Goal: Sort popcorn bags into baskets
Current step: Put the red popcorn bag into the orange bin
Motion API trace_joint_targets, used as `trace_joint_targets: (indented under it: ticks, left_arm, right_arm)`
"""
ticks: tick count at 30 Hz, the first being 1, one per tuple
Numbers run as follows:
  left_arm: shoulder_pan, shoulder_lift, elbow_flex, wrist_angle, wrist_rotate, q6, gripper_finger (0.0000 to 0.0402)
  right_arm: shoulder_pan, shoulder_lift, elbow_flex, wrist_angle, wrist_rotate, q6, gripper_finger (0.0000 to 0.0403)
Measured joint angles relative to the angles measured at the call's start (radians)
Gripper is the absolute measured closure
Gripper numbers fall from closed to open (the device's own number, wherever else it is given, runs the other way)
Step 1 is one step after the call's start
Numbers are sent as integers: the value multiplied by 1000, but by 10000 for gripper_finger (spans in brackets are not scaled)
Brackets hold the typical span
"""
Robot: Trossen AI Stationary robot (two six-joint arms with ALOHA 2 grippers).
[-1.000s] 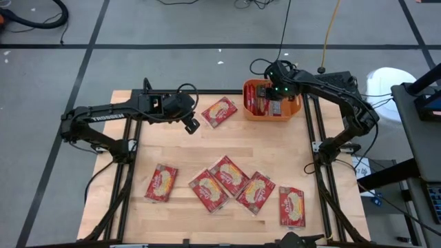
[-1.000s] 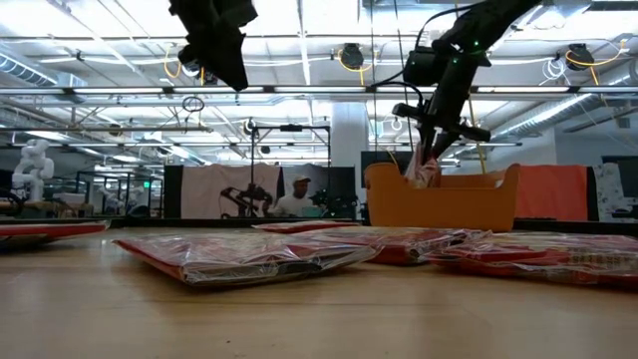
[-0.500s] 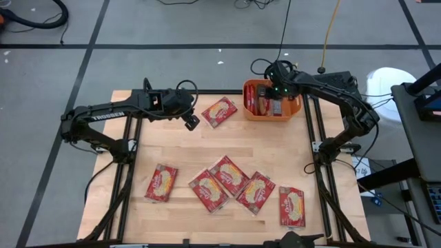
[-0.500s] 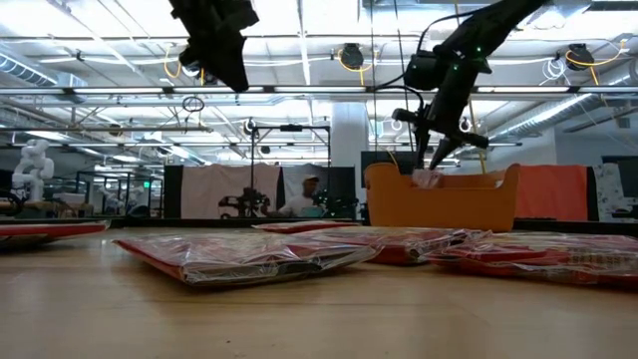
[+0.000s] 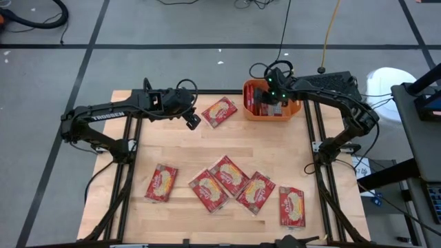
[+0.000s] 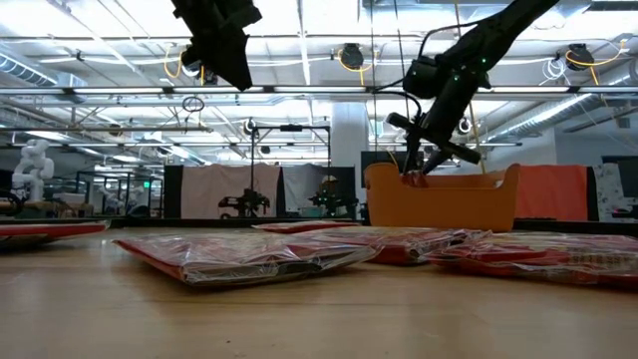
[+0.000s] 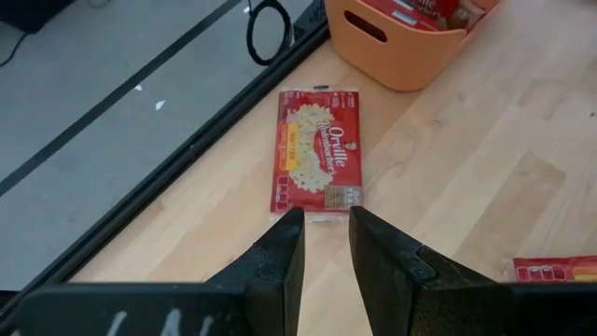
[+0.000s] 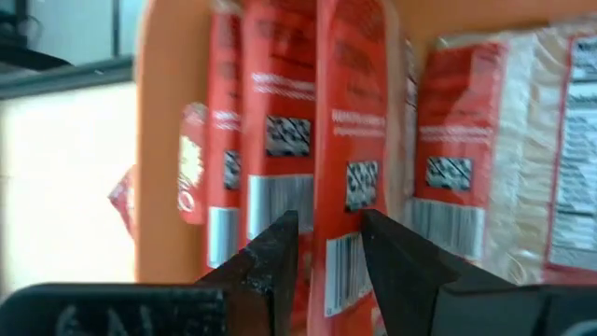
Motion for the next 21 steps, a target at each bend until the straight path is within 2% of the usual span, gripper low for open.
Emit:
trace_joint_targets:
  ticks: [13,21]
  left_arm:
    - [-1,0,0,-1,0,-4,309]
    - [-3,0,0,-1,7,-4,309]
  right_arm:
    - [-8,-123,0,69,1,-17,289]
    - [1,-220,1,-32,1,-30,289]
